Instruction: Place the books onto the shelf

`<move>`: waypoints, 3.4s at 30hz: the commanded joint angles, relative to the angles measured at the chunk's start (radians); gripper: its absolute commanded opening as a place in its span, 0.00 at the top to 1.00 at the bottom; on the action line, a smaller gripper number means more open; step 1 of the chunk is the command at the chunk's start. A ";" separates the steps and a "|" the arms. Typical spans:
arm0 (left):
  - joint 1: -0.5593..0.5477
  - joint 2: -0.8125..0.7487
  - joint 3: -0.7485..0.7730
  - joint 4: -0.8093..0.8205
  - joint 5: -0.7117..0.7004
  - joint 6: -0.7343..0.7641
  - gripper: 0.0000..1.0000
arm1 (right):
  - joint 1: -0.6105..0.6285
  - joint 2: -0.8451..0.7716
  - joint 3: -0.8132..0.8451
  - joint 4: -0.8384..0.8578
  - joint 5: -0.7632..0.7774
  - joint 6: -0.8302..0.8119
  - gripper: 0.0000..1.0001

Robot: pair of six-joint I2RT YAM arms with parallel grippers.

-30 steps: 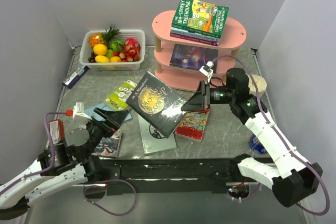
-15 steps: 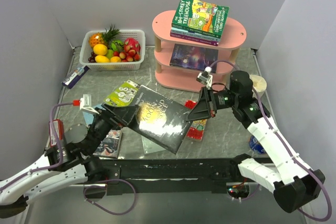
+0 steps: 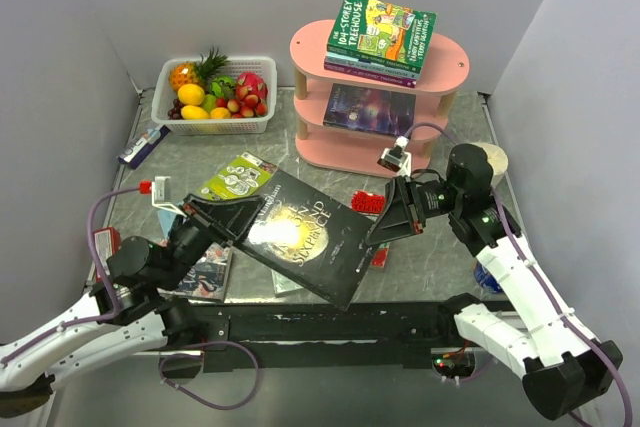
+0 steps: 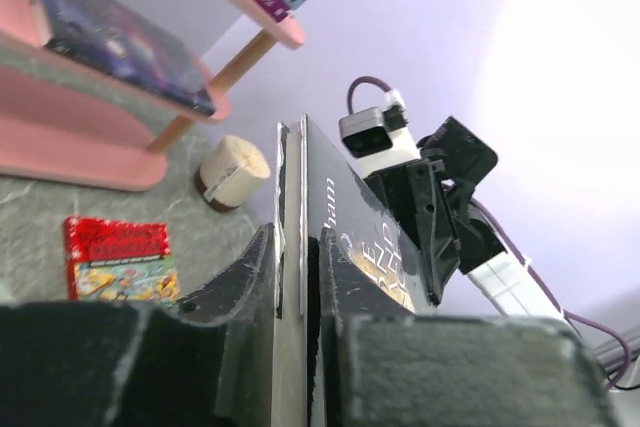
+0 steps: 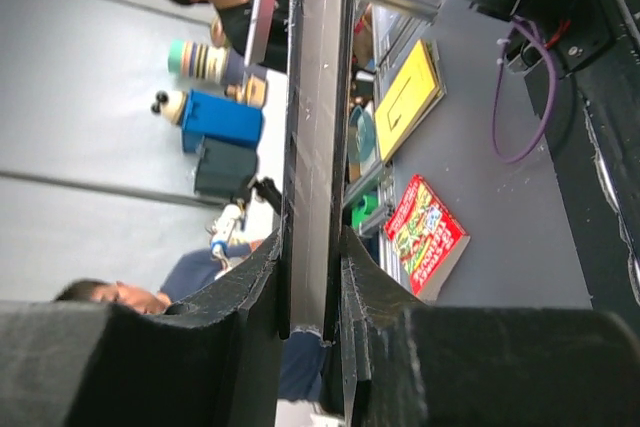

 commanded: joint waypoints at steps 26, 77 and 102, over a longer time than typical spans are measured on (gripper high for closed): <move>0.250 0.265 0.005 0.294 0.823 -0.083 0.99 | -0.042 0.065 0.206 -0.143 0.061 -0.158 0.96; 0.466 0.518 0.057 0.606 0.391 -0.594 0.99 | -0.093 -0.226 -0.518 0.697 0.496 0.322 0.49; 0.505 0.353 0.138 -0.212 0.050 -0.263 0.05 | -0.275 -0.200 -0.251 0.339 0.430 0.124 1.00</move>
